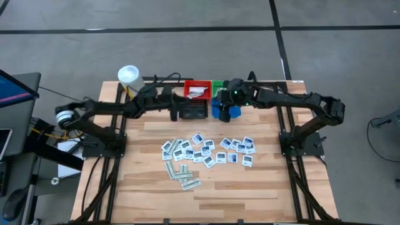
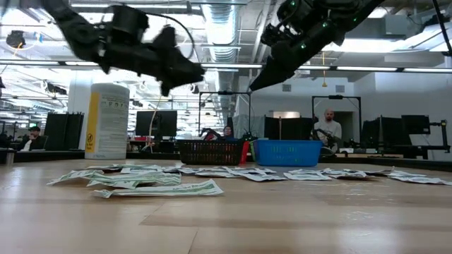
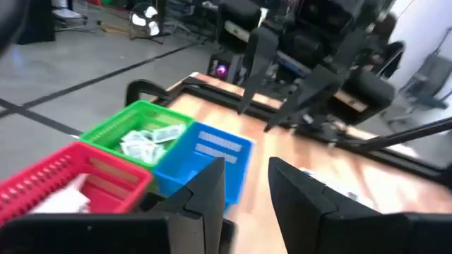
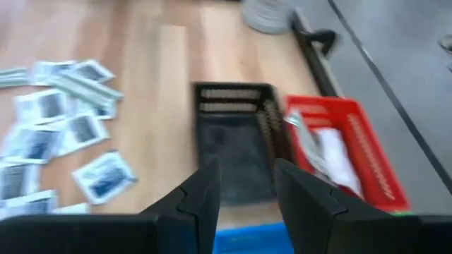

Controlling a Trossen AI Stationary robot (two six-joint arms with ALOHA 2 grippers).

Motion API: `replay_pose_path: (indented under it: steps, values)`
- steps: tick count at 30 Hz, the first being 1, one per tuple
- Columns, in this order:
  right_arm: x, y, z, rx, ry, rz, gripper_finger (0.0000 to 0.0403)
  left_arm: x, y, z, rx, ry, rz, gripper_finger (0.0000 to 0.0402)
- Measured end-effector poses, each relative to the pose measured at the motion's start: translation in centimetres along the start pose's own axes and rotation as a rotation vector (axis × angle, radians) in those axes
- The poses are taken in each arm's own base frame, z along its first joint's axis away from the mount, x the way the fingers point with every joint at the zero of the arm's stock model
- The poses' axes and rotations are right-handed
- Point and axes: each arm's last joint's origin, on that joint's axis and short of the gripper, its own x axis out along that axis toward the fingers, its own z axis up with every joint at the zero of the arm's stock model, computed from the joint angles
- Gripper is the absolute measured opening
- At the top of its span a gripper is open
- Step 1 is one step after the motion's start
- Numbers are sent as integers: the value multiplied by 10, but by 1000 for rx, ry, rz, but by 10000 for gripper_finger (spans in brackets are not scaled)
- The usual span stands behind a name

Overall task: Pick & Place First Aid Supplies
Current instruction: Put the bandage into the red basket

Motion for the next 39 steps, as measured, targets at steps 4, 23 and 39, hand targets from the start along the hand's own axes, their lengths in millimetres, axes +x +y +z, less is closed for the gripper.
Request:
replay_pose_path:
  steps: [4, 23, 39]
  values:
    - [1, 25, 8, -46, -25, 62, 127, -23, -23, -11, -70, 3, -65, 111]
    - [-5, 182, 29, 57, -153, 408, 127, -74, -112, -72, -256, 152, -318, 99]
    - [48, 272, -31, 102, 6, 508, 127, -90, -150, -83, -233, 188, -401, 99]
